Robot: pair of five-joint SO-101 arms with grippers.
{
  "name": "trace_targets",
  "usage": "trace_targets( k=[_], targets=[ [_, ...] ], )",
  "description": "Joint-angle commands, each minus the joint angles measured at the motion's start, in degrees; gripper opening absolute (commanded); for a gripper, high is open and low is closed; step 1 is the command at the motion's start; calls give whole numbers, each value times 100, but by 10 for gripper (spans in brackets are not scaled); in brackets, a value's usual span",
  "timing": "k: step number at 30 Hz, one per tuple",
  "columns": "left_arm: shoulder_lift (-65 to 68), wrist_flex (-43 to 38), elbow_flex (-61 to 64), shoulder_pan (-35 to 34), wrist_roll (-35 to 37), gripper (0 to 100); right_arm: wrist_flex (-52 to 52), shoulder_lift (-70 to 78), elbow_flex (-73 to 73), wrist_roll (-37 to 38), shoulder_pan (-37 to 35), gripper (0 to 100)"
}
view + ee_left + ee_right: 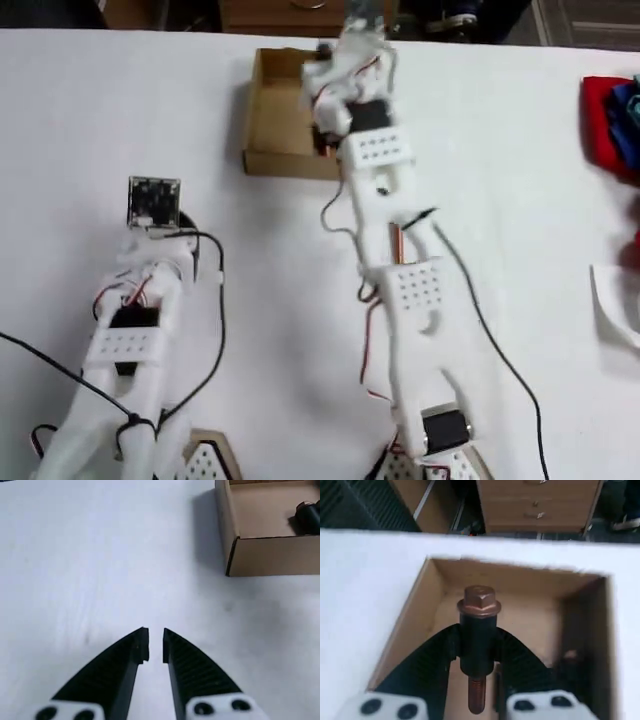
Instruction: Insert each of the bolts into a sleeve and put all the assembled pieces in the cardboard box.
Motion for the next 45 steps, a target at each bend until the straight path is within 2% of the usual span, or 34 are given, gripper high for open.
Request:
trace_targets(
  k=[1,9,14,30,36,45],
  targets=[
    [-114,-123,-13,-35,-44,68,66,699,-1284,-18,-154,22],
    [-114,-132,-13,-35,-44,68,127,1130,-1336,-44,-66,22],
    [-114,-141,-13,-35,-35,68,523,1138,-1336,-44,-66,22],
    [-114,-141,-13,-35,-44,68,514,1156,-976,-53,-57,26],
    [-114,-141,-13,-35,-44,68,514,1147,-967,-53,-66,110],
    [-114,-132,-13,-35,-44,68,505,1103,-1073,-62,-4,50]
  ],
)
